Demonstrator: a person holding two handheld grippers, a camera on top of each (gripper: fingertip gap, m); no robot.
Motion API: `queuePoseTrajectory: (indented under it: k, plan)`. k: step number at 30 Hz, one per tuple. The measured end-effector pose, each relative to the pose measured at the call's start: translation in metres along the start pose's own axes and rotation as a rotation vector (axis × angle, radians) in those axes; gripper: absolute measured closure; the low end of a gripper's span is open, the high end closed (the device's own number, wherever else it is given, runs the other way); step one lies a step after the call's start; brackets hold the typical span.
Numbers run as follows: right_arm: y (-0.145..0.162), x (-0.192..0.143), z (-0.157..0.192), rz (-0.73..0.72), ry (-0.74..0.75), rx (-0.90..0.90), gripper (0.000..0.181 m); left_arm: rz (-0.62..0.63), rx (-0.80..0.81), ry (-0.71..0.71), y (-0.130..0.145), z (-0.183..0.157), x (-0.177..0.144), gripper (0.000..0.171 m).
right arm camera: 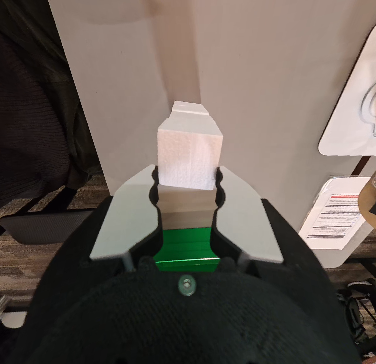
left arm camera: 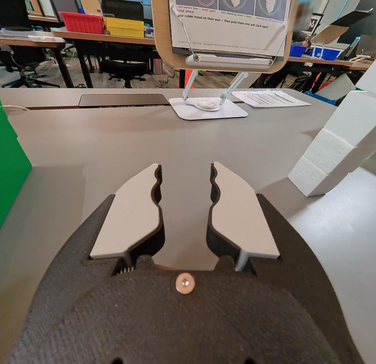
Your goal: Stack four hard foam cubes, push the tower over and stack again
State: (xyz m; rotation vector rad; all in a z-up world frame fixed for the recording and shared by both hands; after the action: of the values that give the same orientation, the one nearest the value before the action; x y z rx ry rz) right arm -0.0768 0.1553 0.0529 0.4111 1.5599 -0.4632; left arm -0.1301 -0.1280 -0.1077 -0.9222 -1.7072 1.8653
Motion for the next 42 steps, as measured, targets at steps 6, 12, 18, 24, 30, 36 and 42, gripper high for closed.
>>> queuePoseTrajectory:
  k: [6,12,18,24,30,36,42]
  plan:
    - [-0.001,0.006,-0.002,0.025,-0.005,0.006,0.125,0.003,0.003,0.002,0.0,0.0,0.001,0.126]
    - [0.0,0.008,-0.004,0.032,-0.014,0.014,0.117,0.005,0.006,0.003,0.0,0.0,0.001,0.126]
    - [0.004,-0.001,-0.001,-0.005,0.007,0.021,0.102,0.007,0.008,0.005,0.001,-0.001,0.001,0.126]
    - [0.024,-0.043,0.011,-0.457,0.16,0.126,0.109,0.003,0.001,0.003,0.0,0.001,0.0,0.126]
    - [0.095,-0.003,0.034,-1.05,0.397,0.517,0.118,0.015,0.004,-0.007,0.002,0.0,0.0,0.126]
    - [0.133,0.084,0.016,-0.823,0.307,0.869,0.181,0.033,0.018,-0.014,0.004,-0.006,0.002,0.126]
    - [0.118,0.155,-0.002,-0.348,0.39,0.996,0.181,0.031,0.062,-0.02,0.002,-0.008,0.002,0.126]
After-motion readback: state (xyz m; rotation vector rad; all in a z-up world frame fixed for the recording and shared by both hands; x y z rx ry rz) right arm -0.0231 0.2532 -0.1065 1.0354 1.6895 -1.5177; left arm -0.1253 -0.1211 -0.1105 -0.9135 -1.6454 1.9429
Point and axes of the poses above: each gripper's, where its closed fingertips meet, x out along the fingers, y out of its underside, z = x × y across the jaws, the point moved 9 cm from there along -x, back along the fingers, and after that the axes turned 6 degrees about x, right-handed, at the moved point
